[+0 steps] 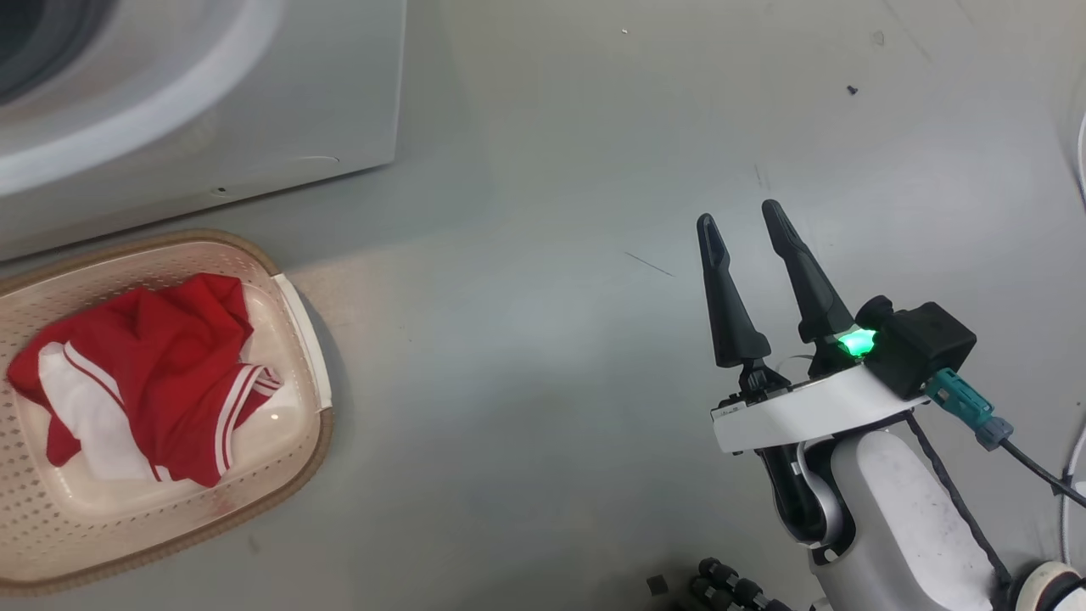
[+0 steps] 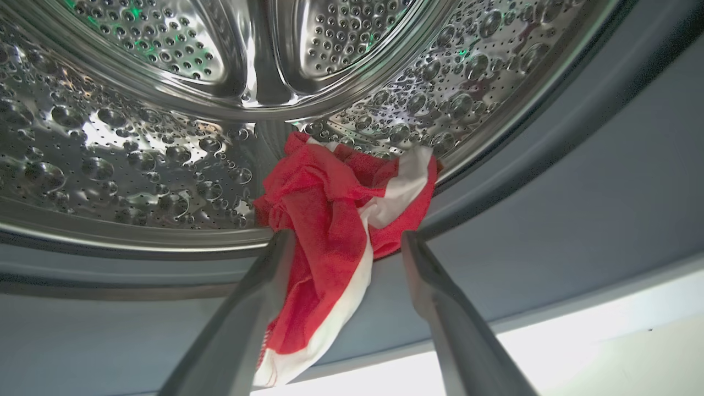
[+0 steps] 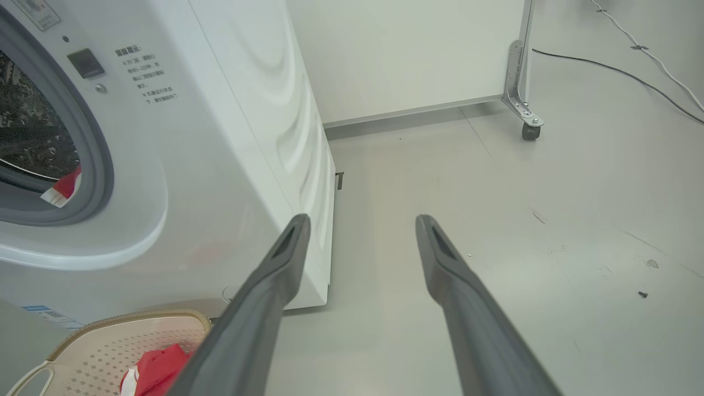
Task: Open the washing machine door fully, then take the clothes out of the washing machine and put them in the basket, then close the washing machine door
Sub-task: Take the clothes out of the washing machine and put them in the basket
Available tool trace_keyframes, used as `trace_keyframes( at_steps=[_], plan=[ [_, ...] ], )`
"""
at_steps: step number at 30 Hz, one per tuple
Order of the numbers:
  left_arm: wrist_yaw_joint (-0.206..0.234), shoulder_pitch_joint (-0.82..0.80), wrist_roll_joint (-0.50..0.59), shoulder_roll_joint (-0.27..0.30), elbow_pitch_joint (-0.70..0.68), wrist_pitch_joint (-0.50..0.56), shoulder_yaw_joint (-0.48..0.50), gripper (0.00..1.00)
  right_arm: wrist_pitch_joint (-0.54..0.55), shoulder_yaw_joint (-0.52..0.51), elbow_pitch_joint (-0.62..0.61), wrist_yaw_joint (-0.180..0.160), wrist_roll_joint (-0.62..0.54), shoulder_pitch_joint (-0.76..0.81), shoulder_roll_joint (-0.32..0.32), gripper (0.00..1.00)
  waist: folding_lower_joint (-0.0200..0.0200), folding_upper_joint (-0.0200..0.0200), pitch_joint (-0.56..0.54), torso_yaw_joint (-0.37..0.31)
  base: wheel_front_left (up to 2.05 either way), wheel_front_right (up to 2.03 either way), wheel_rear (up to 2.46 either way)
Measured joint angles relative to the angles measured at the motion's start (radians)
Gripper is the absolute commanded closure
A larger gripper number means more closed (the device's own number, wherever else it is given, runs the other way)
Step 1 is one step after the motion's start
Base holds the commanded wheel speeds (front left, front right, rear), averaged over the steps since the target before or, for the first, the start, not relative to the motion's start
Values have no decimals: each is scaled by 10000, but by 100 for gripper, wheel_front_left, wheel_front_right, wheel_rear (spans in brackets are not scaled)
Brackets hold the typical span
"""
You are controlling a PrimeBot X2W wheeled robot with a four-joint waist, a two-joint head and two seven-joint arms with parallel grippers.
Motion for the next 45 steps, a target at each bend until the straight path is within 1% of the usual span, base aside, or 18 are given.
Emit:
trace_keyframes(
  at_steps=[1, 4, 11, 18, 22, 26, 28, 36, 37, 39, 41, 45],
  plan=[
    [0, -99, -59, 36, 46, 146, 4, 0, 0, 29, -35, -58, 73, -53, 2, 0, 0, 0, 102, -51, 0, 0, 0],
    [0, -421, -284, 136, 249, 558, 117, 0, 0, 165, -102, -79, 259, -211, 2, 0, 0, 0, 384, -198, 0, 0, 0],
    [0, -948, -464, 685, 627, 1037, 59, 0, 0, 426, -151, -155, 472, -536, 17, 0, 1, 0, 830, -590, 0, 0, 0],
    [0, -1433, -391, 771, 1315, 1455, -192, 0, 0, 405, -148, -326, 512, -648, 19, 0, 0, 0, 989, -814, 0, 0, 0],
    [0, -1632, -303, 953, 1647, 1484, -148, 0, 0, 426, -146, -328, 510, -653, 25, 0, 1, 0, 1003, -842, 0, 0, 0],
    [0, -1928, -301, 953, 1937, 1482, -136, 0, 0, 477, -138, -347, 495, -658, 27, 0, 0, 0, 1023, -863, 0, 0, 0],
    [0, -1986, -284, 951, 2015, 1465, -146, 0, 0, 504, -130, -416, 468, -661, 29, 0, 1, 0, 1036, -868, 0, 0, 0],
    [0, -2330, -75, 915, 2420, 1331, -313, 0, 0, 562, -107, -428, 422, -754, 31, 0, 0, 0, 1091, -848, 0, 0, 0],
    [0, -2363, -50, 909, 2483, 1325, -351, 29, 0, 562, -102, -428, 422, -795, 31, 0, 0, 0, 1098, -841, 0, 0, 0],
    [0, -2388, -38, 897, 2527, 1285, -456, 100, 0, 556, -102, -430, 418, -865, 31, 0, 0, 0, 1104, -822, 0, 0, 0],
    [0, -2417, -38, 874, 2541, 1220, -541, 100, 0, 552, -96, -506, 416, -872, 31, 0, 0, 0, 1104, -801, 0, 0, 0],
    [0, -2462, -38, 865, 2604, 926, -652, 100, 0, 474, -59, -516, 326, -893, 31, 0, 0, 0, 1078, -749, 0, 0, 0]
  ],
)
